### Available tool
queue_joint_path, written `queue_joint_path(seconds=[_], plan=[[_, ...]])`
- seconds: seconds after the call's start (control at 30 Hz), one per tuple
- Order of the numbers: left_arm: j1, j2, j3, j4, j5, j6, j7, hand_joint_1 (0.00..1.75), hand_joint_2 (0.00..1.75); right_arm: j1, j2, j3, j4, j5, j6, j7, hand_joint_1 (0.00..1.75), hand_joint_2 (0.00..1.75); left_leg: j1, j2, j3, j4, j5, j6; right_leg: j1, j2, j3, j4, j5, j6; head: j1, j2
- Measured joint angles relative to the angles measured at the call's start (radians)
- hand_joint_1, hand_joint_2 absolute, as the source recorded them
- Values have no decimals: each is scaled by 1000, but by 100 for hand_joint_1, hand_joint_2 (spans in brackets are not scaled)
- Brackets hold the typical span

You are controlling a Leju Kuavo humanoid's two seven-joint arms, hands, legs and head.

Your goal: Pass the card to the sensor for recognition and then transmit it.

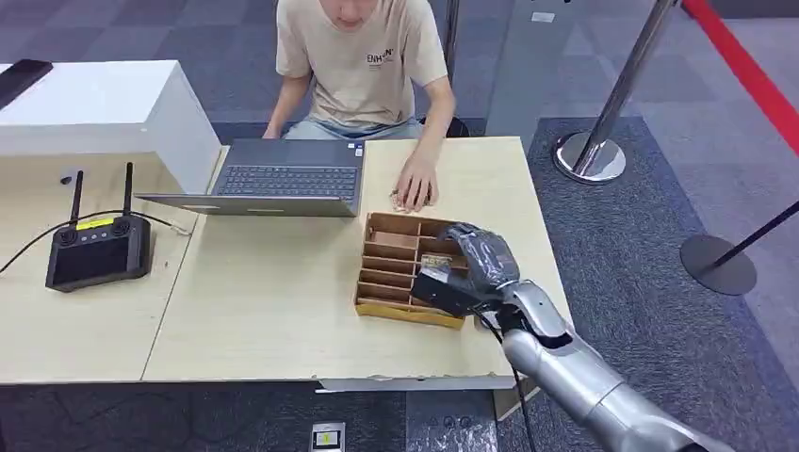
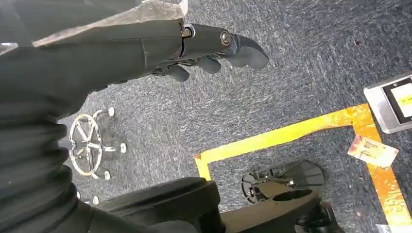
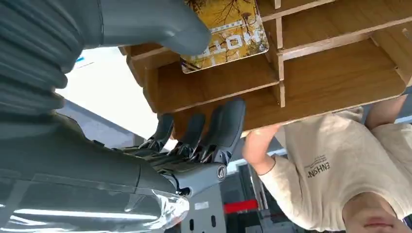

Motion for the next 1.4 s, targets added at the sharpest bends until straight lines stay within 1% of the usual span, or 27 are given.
queue_joint_path(seconds=[0.03,0.1,0.13,0.3,0.33,0.4,0.47,0.8,0.97,1.0,1.03,1.07,1.1,1.13,1.4], plan=[[0,0,0,0,0,0,0,0,175,0,0,2,0,14,0,4,86,175,0,0,0,0,0,0,0,0,0,0,0,0,0,0],[0,0,0,0,0,0,-1,0,175,-2,1,5,4,42,0,14,87,175,0,0,0,0,0,0,0,0,0,0,0,0,0,0],[0,0,0,0,0,0,-2,0,175,-3,2,6,5,61,-3,20,93,175,0,0,0,0,0,0,0,0,0,0,0,0,0,0],[-1,0,0,0,1,0,-5,0,175,-5,6,15,9,117,-6,42,96,175,0,0,0,0,0,0,0,0,0,0,0,0,0,0],[-1,0,0,0,1,0,-5,0,175,-6,7,16,10,121,-6,43,99,175,0,0,0,0,0,0,0,0,0,0,0,0,0,0],[-1,0,0,0,1,0,-5,0,175,-6,8,19,14,129,-6,45,99,175,0,0,0,0,0,0,0,0,0,0,0,0,0,0],[-1,0,0,0,1,0,-5,0,175,-6,10,22,15,131,-4,46,103,175,0,0,0,0,0,0,0,0,0,0,0,0,0,0],[-2,0,0,0,2,1,-9,0,175,-11,14,29,23,144,5,47,103,175,0,0,2,0,0,0,0,0,1,0,0,0,0,0],[-2,0,0,0,2,2,-11,0,175,-12,15,30,24,151,12,47,108,175,0,0,3,0,0,0,0,0,2,0,0,0,0,0],[-2,0,1,0,2,2,-11,0,175,-12,15,30,24,151,13,47,101,175,0,0,3,0,0,0,0,0,2,0,0,0,0,0],[-2,0,2,0,2,2,-11,0,175,-12,15,30,24,151,13,47,73,175,0,0,3,0,0,0,0,0,3,0,0,0,0,0],[-2,0,2,0,2,2,-11,0,175,-12,15,30,24,151,13,47,12,175,0,0,3,0,0,0,0,0,3,0,0,0,0,0],[-2,0,2,0,2,2,-11,0,175,-11,15,31,24,150,14,47,12,175,0,0,3,0,0,0,0,0,3,0,0,0,0,0],[-2,0,2,0,3,2,-11,0,175,-9,15,33,25,150,14,47,0,175,0,0,3,0,0,0,0,0,3,0,0,0,0,0],[0,0,4,0,6,5,-12,0,175,-7,15,32,25,147,0,52,0,175,0,0,3,0,0,0,0,0,3,0,0,0,0,0]])
